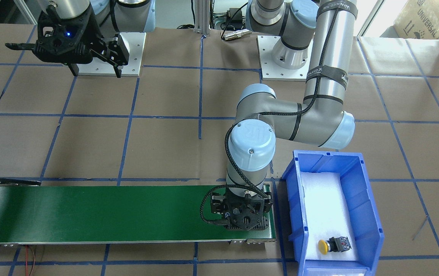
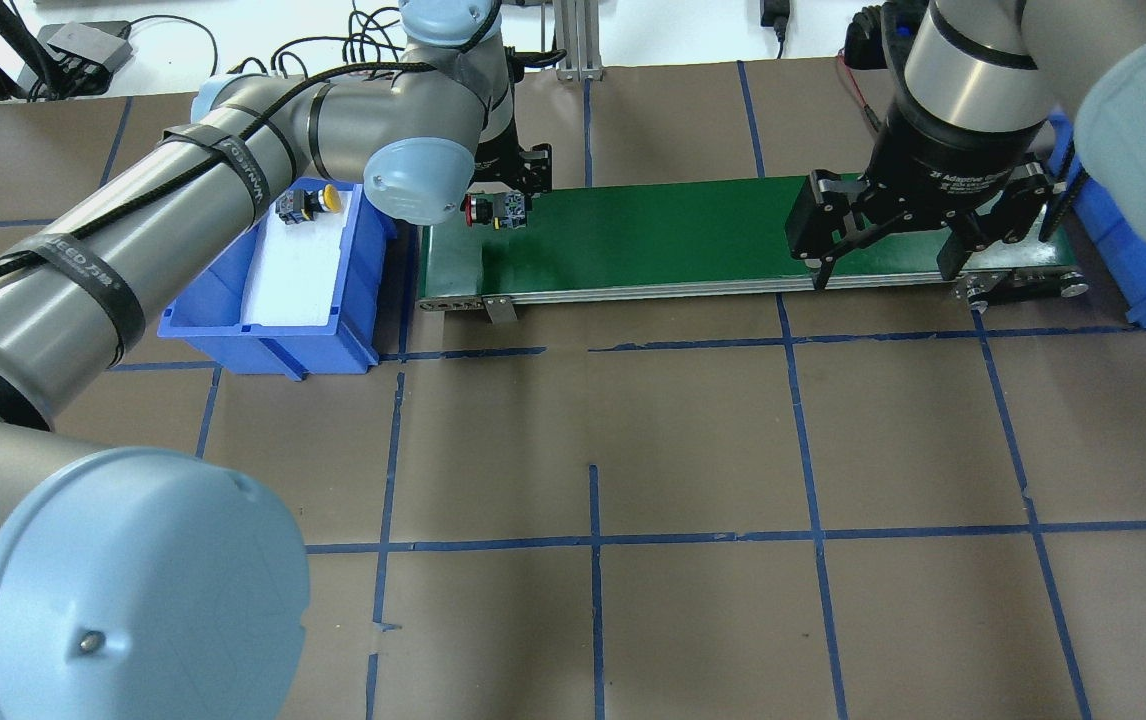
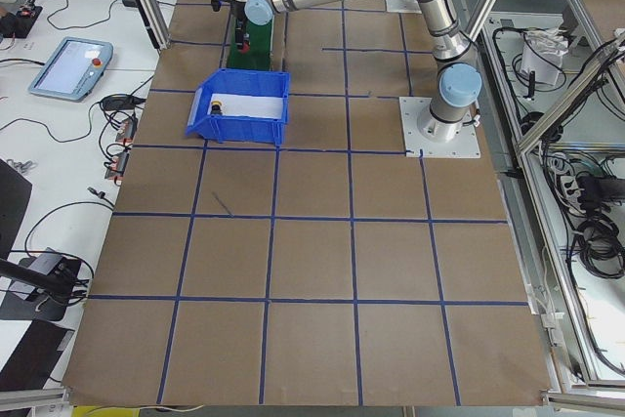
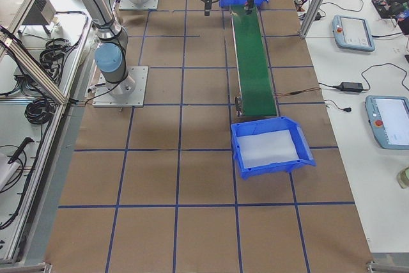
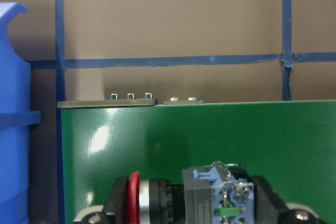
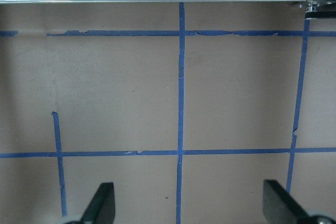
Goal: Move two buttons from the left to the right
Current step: 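Carry the red-capped button to the conveyor and release it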
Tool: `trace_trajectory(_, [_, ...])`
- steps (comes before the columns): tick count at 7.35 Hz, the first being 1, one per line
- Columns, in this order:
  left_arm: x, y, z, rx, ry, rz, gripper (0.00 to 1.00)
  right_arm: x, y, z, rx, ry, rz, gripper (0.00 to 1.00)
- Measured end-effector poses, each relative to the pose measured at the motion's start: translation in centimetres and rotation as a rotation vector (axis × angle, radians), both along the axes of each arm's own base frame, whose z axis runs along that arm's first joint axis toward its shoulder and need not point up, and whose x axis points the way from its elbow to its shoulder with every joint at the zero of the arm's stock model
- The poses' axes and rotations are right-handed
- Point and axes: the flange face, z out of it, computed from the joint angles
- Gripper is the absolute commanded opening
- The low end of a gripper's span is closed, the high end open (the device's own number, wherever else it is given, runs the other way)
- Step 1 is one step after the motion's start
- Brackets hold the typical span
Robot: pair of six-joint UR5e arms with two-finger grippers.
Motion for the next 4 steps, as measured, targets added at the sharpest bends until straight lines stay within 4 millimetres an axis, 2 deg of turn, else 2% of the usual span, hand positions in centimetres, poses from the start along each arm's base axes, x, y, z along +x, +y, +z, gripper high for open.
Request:
trace_trajectory(2, [0.3, 0.2, 0.0, 0.013, -0.005, 0.003, 1.0, 0.0, 0.0, 0.0, -0.001, 0.0, 0.0, 1.0])
trace_trajectory(4, [2.4, 0.4, 0.3, 0.047, -0.018, 0.027, 1.0, 0.0, 0.0, 0.1, -0.001, 0.0, 0.0, 1.0])
